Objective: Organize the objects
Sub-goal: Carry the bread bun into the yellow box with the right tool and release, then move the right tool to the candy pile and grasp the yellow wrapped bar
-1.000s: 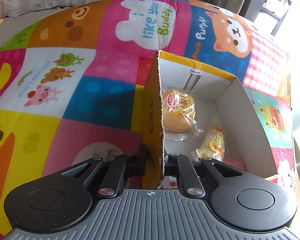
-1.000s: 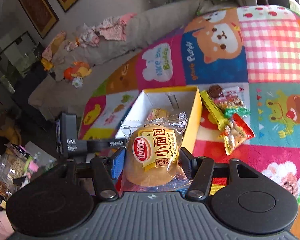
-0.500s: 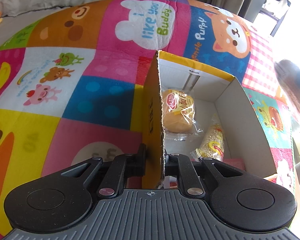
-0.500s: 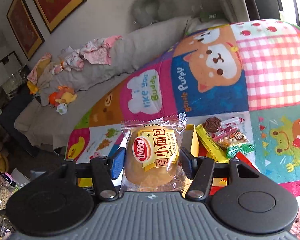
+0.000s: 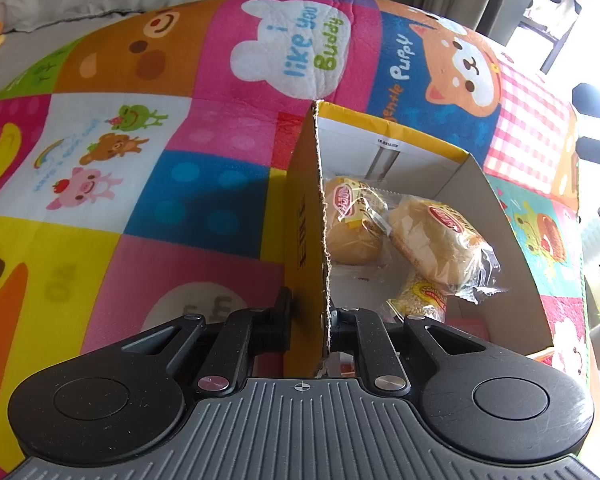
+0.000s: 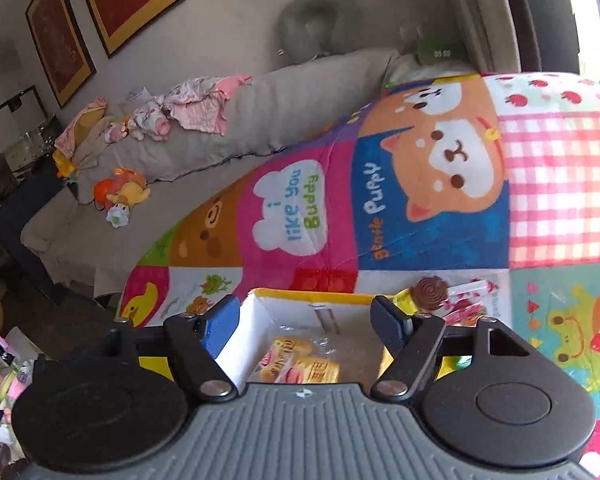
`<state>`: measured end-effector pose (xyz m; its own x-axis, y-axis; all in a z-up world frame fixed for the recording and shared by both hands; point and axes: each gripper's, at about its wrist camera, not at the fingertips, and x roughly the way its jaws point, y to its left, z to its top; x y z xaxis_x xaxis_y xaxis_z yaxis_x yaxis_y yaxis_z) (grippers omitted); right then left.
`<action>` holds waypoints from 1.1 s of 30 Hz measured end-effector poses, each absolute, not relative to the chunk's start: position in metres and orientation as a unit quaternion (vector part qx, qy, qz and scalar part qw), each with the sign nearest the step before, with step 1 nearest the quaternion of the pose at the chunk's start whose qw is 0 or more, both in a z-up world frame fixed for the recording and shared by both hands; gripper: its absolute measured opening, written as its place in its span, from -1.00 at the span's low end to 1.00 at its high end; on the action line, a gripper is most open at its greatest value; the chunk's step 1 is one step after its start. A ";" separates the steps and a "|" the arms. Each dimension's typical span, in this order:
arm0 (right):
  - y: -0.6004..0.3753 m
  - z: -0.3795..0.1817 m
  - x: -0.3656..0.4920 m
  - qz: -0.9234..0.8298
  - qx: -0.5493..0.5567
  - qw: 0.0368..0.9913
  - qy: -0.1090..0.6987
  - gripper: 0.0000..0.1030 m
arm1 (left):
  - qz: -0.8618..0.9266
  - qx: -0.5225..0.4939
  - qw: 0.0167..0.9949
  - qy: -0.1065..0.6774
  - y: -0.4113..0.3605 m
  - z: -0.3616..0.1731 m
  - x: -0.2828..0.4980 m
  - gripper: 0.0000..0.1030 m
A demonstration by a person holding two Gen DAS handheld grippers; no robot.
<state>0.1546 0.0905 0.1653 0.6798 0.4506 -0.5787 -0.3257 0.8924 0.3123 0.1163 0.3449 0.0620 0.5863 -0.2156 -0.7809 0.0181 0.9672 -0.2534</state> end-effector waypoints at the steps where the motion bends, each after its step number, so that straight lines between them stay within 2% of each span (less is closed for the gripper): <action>1: 0.086 0.165 0.154 0.207 0.090 0.914 0.338 0.45 | -0.066 -0.110 0.884 0.450 0.345 0.062 0.116 -0.71; 12: 0.004 0.128 0.159 0.101 0.086 0.911 0.389 0.49 | -0.066 -0.109 0.883 0.451 0.345 0.061 0.116 -0.71; 21: -0.009 0.093 0.168 0.080 0.097 0.894 0.430 0.49 | -0.065 -0.116 0.880 0.456 0.347 0.060 0.117 -0.71; 29: 0.032 0.088 0.241 0.106 0.049 0.907 0.404 0.49 | -0.062 -0.109 0.880 0.459 0.344 0.060 0.117 -0.71; 33: 0.032 0.070 0.290 0.097 0.133 0.879 0.449 0.49 | -0.063 -0.110 0.879 0.460 0.345 0.060 0.118 -0.71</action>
<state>0.2900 0.0321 0.0703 0.5787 0.2885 -0.7628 -0.0507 0.9462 0.3195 0.1182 0.3447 0.0598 0.5681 -0.2111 -0.7955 0.0091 0.9681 -0.2504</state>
